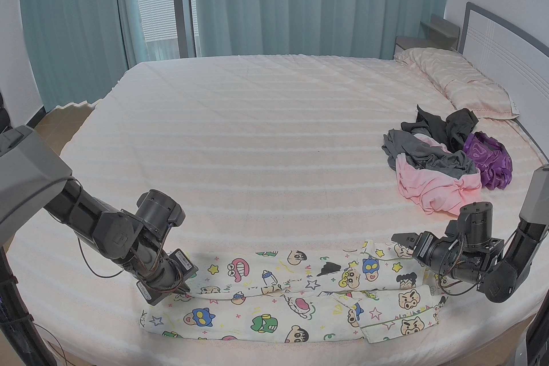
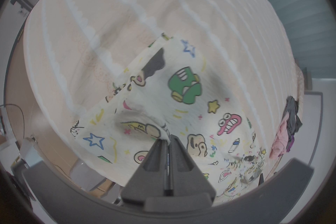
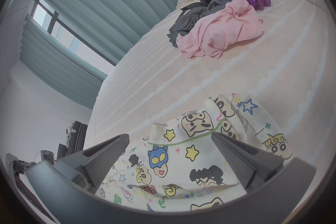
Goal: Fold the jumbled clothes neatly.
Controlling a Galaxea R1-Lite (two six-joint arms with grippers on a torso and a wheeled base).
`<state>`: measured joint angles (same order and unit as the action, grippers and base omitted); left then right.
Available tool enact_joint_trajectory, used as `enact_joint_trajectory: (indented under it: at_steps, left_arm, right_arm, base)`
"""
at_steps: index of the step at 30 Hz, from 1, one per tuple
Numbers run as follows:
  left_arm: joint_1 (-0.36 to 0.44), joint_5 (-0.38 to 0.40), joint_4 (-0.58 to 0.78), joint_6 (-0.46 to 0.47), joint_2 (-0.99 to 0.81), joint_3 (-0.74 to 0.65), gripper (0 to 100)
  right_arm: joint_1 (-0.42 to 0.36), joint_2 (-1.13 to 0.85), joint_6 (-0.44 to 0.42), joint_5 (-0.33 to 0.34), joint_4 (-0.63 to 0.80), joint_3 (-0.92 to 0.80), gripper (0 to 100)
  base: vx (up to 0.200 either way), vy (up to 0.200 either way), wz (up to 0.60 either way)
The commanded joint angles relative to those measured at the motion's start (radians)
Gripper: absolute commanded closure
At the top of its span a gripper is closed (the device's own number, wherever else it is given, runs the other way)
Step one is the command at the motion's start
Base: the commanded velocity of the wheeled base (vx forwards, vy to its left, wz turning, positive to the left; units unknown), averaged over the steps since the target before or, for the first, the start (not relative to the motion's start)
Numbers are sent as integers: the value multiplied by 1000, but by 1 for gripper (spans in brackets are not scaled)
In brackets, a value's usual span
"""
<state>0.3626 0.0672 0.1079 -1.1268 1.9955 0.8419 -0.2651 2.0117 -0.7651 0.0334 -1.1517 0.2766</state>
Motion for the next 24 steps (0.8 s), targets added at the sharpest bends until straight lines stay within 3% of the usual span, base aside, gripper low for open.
enact_joint_trajectory:
  at_steps: [1,6,12,16,18,24]
  left_arm:
    - [7,-1,1,33,-50,32,100]
    - [7,-3,0,56,-46,59,100]
    - [-1,-35,0,105,-41,105,100]
    - [-1,-64,0,131,-41,131,100]
    - [-1,-78,1,144,-43,151,100]
    - [-1,-90,0,157,-49,169,100]
  right_arm:
    - [-6,-16,4,0,0,1,0]
    - [-14,-45,17,0,-3,19,0]
    - [-55,2,46,0,99,101,0]
    - [-57,50,113,0,188,138,0]
    - [-51,64,184,-12,270,170,0]
    - [-54,61,254,-67,523,300,0]
  base:
    - [0,0,0]
    - [0,0,0]
    - [0,0,0]
    - [0,0,0]
    - [0,0,0]
    - [0,0,0]
